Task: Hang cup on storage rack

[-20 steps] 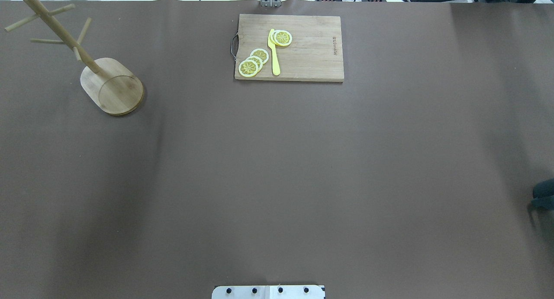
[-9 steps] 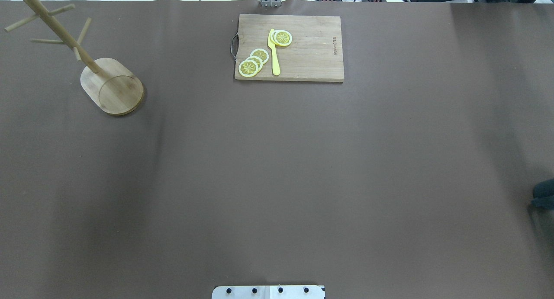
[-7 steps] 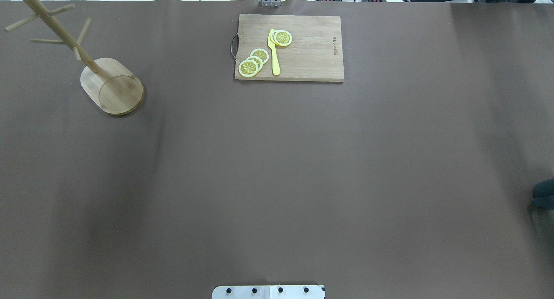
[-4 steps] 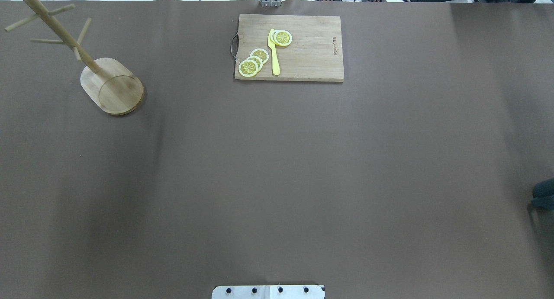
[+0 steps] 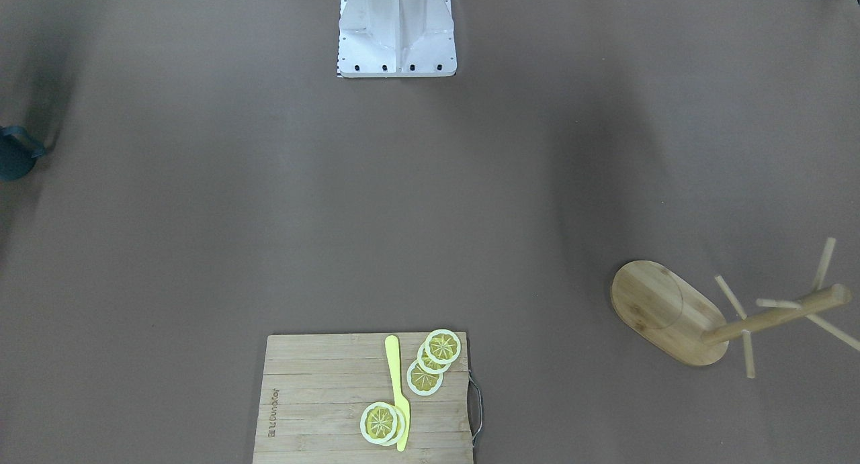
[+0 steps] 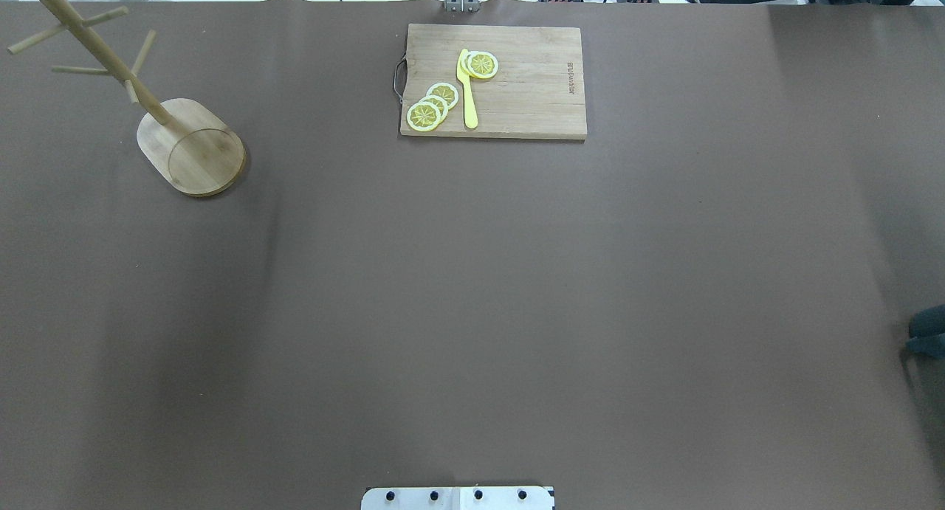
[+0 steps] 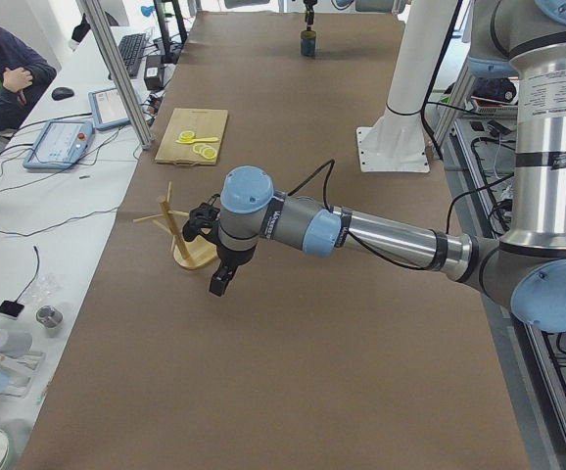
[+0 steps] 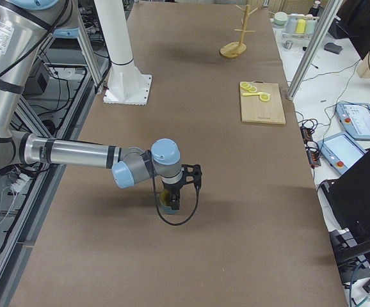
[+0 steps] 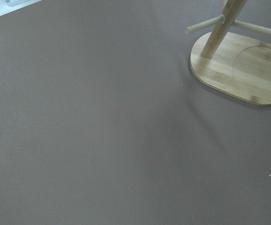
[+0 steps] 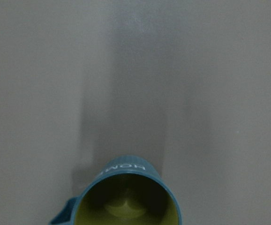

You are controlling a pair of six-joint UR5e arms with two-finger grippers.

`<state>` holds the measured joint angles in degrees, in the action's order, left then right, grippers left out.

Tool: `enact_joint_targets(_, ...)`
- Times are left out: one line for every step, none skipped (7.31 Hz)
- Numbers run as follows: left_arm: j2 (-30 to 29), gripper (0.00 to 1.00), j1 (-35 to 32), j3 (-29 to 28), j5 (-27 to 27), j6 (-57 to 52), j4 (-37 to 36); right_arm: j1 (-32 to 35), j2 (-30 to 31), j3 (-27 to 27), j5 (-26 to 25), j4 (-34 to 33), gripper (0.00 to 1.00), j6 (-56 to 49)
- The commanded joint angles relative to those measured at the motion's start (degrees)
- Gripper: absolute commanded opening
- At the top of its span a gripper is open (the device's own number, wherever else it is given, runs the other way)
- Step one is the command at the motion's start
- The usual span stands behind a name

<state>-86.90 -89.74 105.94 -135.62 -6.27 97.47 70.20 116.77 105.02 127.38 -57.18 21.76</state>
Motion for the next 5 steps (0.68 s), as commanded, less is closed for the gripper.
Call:
enact_joint_targets(0.0, 0.99, 0.0, 0.1, 0.0, 0.0, 0.0, -0.9, 0.4, -3.5, -0.8, 3.5, 0.65, 0.2)
enact_joint_targets(0.0, 0.99, 0.0, 0.1, 0.0, 0.0, 0.0, -0.9, 0.0, -5.8, -0.7, 6.2, 0.49, 0.3)
enact_joint_targets(0.0, 0.99, 0.0, 0.1, 0.0, 0.0, 0.0, -0.9, -0.4, -6.1, -0.7, 6.4, 0.41, 0.3)
enact_joint_targets(0.0, 0.99, 0.0, 0.1, 0.0, 0.0, 0.0, -0.9, -0.4, -6.1, -0.6, 6.4, 0.27, 0.3)
enact_joint_targets(0.0, 0.99, 0.0, 0.1, 0.0, 0.0, 0.0, -0.9, -0.4, -6.1, -0.5, 6.4, 0.04, 0.2)
